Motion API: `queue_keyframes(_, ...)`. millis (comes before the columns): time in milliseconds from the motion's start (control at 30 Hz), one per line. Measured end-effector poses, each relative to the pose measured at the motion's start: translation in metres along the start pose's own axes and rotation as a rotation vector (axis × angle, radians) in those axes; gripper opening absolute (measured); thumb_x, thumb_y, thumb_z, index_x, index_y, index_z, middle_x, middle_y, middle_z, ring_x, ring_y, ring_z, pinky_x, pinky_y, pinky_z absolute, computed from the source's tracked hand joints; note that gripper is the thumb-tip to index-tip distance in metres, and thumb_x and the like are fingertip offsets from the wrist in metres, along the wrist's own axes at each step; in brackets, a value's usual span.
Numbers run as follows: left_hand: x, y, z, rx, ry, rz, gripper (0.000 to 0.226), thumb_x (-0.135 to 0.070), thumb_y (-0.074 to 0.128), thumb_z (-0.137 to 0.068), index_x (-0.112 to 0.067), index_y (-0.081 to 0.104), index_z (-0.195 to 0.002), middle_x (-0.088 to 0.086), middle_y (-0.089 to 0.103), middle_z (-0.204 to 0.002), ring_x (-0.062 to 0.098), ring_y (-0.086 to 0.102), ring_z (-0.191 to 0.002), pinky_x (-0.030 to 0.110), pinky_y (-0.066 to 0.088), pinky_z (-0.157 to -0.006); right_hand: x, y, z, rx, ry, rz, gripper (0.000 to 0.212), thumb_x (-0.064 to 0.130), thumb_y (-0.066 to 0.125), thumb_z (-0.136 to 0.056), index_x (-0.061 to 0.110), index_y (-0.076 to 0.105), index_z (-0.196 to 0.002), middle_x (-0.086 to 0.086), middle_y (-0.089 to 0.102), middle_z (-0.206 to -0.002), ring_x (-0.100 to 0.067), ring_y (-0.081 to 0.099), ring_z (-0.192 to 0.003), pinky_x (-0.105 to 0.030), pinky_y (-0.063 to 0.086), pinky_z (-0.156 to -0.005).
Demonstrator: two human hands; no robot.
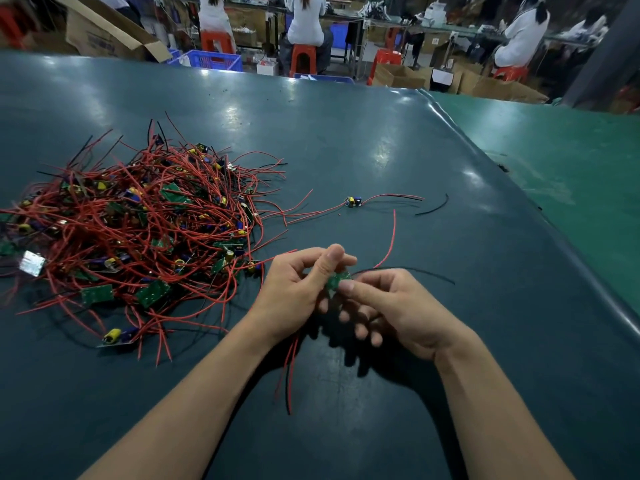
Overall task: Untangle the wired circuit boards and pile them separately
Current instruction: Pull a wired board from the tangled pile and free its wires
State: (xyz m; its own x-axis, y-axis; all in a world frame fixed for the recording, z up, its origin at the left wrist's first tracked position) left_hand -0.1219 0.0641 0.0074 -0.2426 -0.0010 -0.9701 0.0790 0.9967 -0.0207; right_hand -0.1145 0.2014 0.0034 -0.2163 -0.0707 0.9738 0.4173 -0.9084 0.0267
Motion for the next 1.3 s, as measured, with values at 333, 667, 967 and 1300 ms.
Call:
queue_keyframes(333,0.007,-0.029,-0.008,-0.143,-0.006,-0.062,0.007,-0.01,0.07,-0.088,-0.005,0.074,-0.084,0.002,0.067,-0.064,0.0,0.042,-0.042,0.011,0.033,-0.045,0.017,-0.044,0.005,-0.566,-0.181,-0.27,0.017,0.006,0.059,-0.091,0.005,0.066,-0.075,-0.003,0.062,-0.055,-0.009,0.049,-0.039,-0.017,0.036,-0.035)
queue_keyframes(667,0.003,-0.04,-0.005,-0.437,0.094,-0.188,0.006,-0.01,0.066,-0.092,-0.009,0.071,-0.092,0.001,0.066,-0.067,0.001,0.052,-0.047,0.017,0.045,-0.051,-0.001,-0.083,0.024,-1.064,-0.292,-0.853,0.013,0.006,0.059,-0.096,0.004,0.057,-0.083,-0.004,0.069,-0.059,-0.01,0.064,-0.048,-0.015,0.049,-0.047)
queue_keyframes(967,-0.001,-0.038,-0.002,-0.418,0.103,-0.255,0.008,-0.008,0.062,-0.094,-0.009,0.07,-0.095,0.008,0.067,-0.072,-0.001,0.056,-0.051,0.026,0.051,-0.057,-0.016,-0.089,0.026,-1.165,-0.173,-0.987,0.016,0.0,0.044,-0.102,0.002,0.046,-0.085,-0.016,0.06,-0.086,-0.018,0.068,-0.049,-0.017,0.051,-0.047)
queue_keyframes(1300,0.002,-0.023,-0.002,-0.27,0.128,-0.409,0.009,-0.008,0.064,-0.092,-0.012,0.07,-0.088,0.004,0.067,-0.069,0.026,0.063,-0.063,0.035,0.053,-0.063,-0.016,-0.092,0.022,-1.112,-0.031,-1.078,0.021,0.015,0.045,-0.104,0.004,0.052,-0.088,-0.015,0.06,-0.081,-0.025,0.069,-0.065,-0.022,0.055,-0.049)
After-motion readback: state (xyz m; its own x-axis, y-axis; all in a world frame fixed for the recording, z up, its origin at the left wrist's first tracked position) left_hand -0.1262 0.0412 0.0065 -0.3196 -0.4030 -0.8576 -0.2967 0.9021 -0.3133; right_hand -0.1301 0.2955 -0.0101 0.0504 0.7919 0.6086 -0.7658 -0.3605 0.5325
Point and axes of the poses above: each hand's wrist, its own z-axis away from the middle knuckle, its own y-axis out of the palm, x = y × z, the point moved 5 cm from there along -z, towards the middle knuckle
